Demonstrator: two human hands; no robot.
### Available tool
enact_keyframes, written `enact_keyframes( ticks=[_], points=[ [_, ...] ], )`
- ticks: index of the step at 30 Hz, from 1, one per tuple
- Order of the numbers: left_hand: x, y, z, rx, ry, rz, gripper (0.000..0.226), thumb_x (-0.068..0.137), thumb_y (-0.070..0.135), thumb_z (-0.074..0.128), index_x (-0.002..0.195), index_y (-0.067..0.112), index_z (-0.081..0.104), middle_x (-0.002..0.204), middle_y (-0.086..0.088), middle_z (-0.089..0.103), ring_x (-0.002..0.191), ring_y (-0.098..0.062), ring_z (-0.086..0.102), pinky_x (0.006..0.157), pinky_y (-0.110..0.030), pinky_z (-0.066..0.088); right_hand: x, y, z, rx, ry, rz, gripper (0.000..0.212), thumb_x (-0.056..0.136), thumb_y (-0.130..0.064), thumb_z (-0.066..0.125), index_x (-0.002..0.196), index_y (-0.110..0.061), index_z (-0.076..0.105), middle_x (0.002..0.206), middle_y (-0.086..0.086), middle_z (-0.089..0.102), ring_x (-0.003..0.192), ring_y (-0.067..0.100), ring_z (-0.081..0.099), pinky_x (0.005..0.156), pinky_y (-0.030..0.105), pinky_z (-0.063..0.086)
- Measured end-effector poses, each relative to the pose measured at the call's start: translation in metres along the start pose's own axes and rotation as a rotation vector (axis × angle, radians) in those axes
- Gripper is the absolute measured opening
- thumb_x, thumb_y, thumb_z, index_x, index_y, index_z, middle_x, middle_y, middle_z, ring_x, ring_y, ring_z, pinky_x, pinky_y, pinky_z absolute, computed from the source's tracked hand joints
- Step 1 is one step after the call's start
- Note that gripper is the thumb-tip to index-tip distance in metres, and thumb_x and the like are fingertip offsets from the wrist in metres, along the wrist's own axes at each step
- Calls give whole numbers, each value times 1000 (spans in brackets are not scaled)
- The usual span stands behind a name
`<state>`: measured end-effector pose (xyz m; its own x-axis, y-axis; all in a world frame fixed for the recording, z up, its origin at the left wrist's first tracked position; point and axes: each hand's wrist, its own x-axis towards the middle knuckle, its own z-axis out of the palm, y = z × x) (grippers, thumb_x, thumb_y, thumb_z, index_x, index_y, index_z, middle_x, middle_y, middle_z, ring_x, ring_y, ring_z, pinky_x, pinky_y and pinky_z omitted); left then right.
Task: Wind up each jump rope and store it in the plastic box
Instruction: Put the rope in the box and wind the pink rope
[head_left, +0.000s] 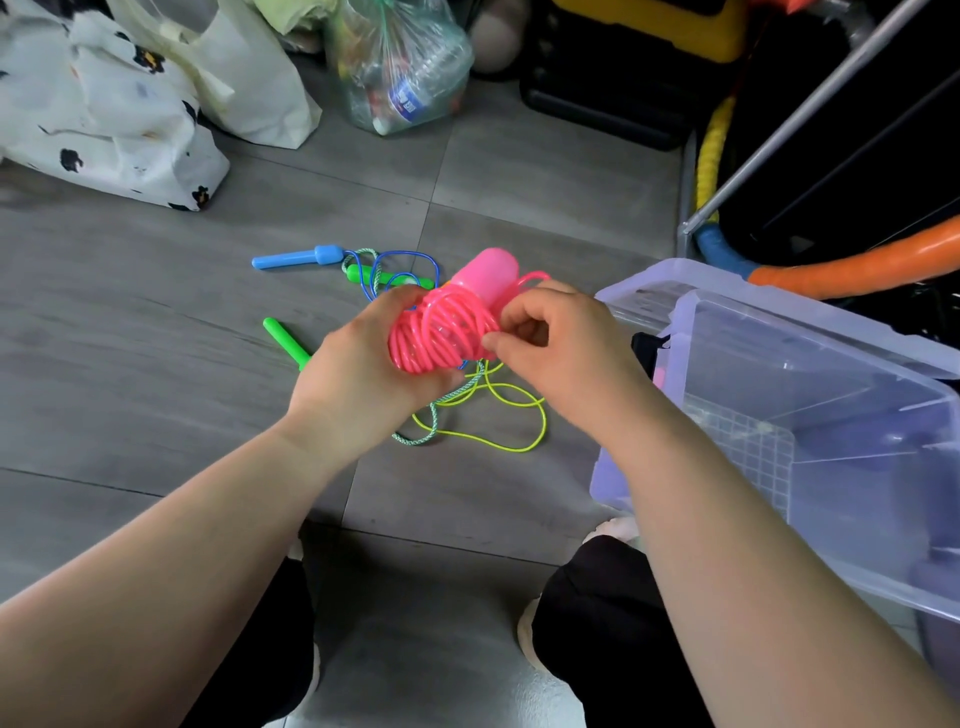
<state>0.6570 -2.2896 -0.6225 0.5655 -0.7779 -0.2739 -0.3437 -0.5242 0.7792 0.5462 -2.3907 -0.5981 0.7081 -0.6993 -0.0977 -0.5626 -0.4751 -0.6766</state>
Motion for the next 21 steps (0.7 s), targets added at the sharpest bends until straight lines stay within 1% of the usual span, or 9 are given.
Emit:
enact_keyframes(
  ticks=[3, 5, 7, 9, 11, 13, 16, 19, 21],
  points=[
    [0, 2, 1, 8, 23, -5, 76, 50, 43, 60, 123, 31, 46, 96, 5, 60, 95, -24, 61, 87, -38, 49, 0, 1, 6, -12, 75, 6, 10, 78, -14, 65, 79, -5, 62, 65, -16, 39, 57, 1, 41, 58, 8, 33],
    [-1, 4, 2, 10, 28, -9, 72, 51, 43, 58, 121, 32, 46, 90, 4, 61, 91, -25, 62, 84, -37, 50, -2, -1, 11, -46, 134, 19, 8, 77, -16, 62, 76, -9, 59, 70, -10, 44, 62, 11, 43, 56, 20, 31],
    [-2, 5, 3, 5, 15, -1, 67, 53, 42, 57, 119, 33, 47, 88, 1, 64, 88, -27, 63, 81, -38, 51, -4, -4, 14, -172, 175, 46, 9, 78, -19, 57, 77, -14, 50, 89, 1, 52, 74, 21, 48, 57, 30, 26],
    [-3, 6, 5, 7, -1, 17, 66, 56, 42, 59, 121, 34, 46, 92, 0, 65, 92, -27, 62, 82, -38, 51, -6, -6, 15, -347, 176, 84, 12, 80, -23, 52, 85, -12, 49, 107, 6, 51, 85, 29, 52, 54, 30, 22],
    [-4, 6, 5, 24, -6, 34, 66, 61, 41, 62, 124, 34, 44, 94, 2, 62, 94, -27, 61, 83, -37, 50, -8, -5, 16, -439, 225, 103, 20, 81, -24, 50, 93, -9, 52, 112, 4, 51, 86, 31, 55, 51, 29, 20],
    [-4, 6, 4, 10, 6, 53, 67, 57, 40, 59, 122, 35, 45, 90, 2, 62, 91, -27, 61, 82, -38, 51, -8, -2, 19, -432, 385, 31, 16, 75, -22, 54, 81, -7, 55, 99, 7, 58, 67, 33, 58, 45, 23, 13],
    [-3, 8, 2, -20, 28, 77, 65, 55, 39, 59, 118, 35, 48, 86, 3, 62, 87, -27, 62, 81, -41, 51, -5, -5, 24, -348, 593, -12, 13, 58, -20, 57, 58, -8, 52, 71, 9, 61, 37, 29, 48, 52, 8, 9],
    [-3, 7, 2, -30, 44, 68, 65, 55, 39, 59, 118, 34, 48, 81, 10, 59, 88, -24, 61, 82, -36, 50, -8, -7, 29, -245, 630, 18, 10, 60, -22, 58, 57, -12, 57, 68, 5, 62, 43, 27, 53, 50, 8, 13],
    [-1, 6, 2, -44, 66, 48, 64, 54, 39, 59, 117, 34, 48, 78, 18, 56, 87, -20, 59, 78, -30, 47, -12, -10, 31, -141, 607, 55, 11, 66, -24, 61, 62, -15, 64, 71, 3, 64, 57, 25, 60, 44, 16, 23]
  ],
)
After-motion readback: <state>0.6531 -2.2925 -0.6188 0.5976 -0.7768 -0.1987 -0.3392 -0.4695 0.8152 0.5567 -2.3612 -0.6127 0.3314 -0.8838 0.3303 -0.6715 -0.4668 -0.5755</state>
